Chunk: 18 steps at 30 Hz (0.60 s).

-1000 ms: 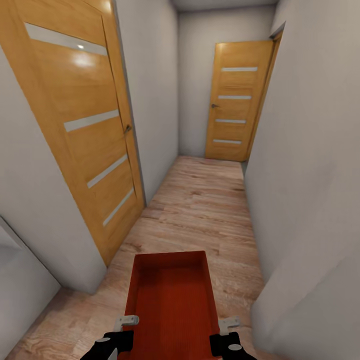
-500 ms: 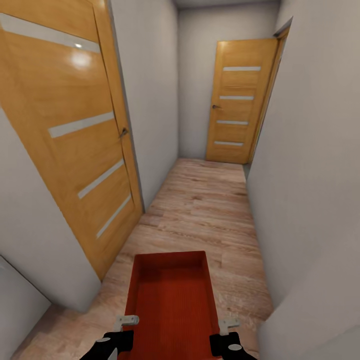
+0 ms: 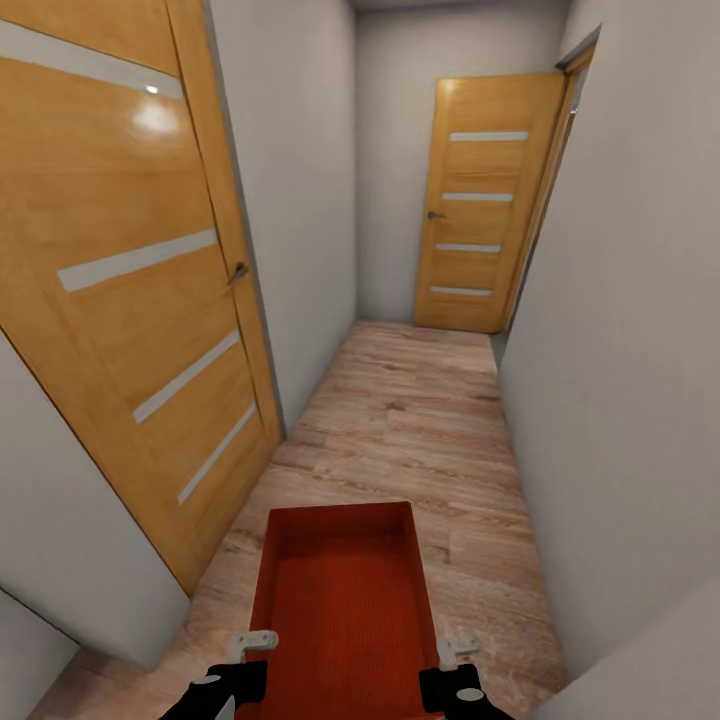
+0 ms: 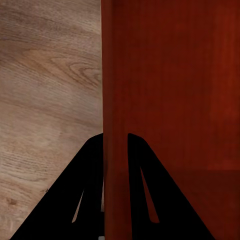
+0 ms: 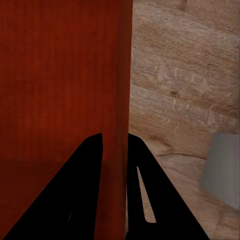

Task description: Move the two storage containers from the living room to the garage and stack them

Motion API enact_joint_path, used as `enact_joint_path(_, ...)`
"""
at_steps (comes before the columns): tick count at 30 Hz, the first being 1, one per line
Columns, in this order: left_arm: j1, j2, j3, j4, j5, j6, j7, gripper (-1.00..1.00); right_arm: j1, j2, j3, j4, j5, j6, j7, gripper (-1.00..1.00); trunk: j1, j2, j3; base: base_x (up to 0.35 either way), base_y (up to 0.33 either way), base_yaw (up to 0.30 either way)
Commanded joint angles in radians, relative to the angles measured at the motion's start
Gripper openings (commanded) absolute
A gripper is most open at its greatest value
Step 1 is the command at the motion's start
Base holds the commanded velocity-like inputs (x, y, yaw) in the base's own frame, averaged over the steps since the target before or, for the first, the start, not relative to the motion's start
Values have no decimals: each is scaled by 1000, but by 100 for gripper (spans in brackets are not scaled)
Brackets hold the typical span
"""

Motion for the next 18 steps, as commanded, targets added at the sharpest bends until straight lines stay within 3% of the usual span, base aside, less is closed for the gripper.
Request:
enact_joint_path(1,0,2,3,-6,-11,7,10,-100,-1,-18,-8,14,-19,-5,-5,-100,1,-1,-1,325,0,0)
enact_joint_path(18,0,2,3,-6,-12,7,10,-100,-1,-18,-8,14,-19,-5,-5,-100,1,-1,-1,325,0,0)
